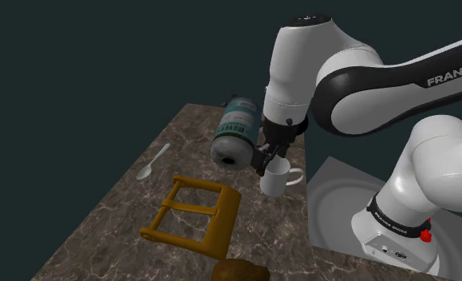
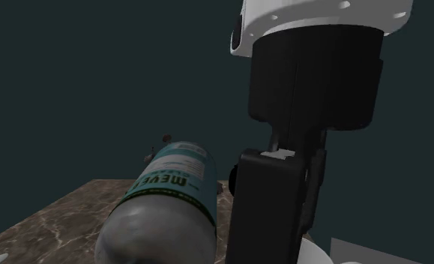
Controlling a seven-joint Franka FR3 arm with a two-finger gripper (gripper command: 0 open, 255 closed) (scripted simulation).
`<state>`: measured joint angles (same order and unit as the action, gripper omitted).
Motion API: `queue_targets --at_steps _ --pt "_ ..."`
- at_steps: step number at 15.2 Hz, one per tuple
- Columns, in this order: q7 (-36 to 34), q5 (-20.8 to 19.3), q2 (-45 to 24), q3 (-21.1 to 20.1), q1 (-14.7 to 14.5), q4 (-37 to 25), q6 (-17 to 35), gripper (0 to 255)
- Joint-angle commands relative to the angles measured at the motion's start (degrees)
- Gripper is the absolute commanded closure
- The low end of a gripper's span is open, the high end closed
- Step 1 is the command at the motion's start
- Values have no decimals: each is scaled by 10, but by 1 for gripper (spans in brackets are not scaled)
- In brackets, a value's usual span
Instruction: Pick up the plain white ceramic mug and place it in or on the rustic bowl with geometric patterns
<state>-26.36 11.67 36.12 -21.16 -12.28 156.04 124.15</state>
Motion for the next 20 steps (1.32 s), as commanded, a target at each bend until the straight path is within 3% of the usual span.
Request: queue_targets --at_steps 1,7,14,15,20 --pt "-7 4 -13 -9 -3 8 21 0" --pt "-8 6 -46 -20 1 32 77 0" --pt "-9 6 -46 -20 1 32 77 0" --pt "-9 6 -46 -20 1 32 77 255" --pt "-9 6 -46 -20 1 32 77 255"
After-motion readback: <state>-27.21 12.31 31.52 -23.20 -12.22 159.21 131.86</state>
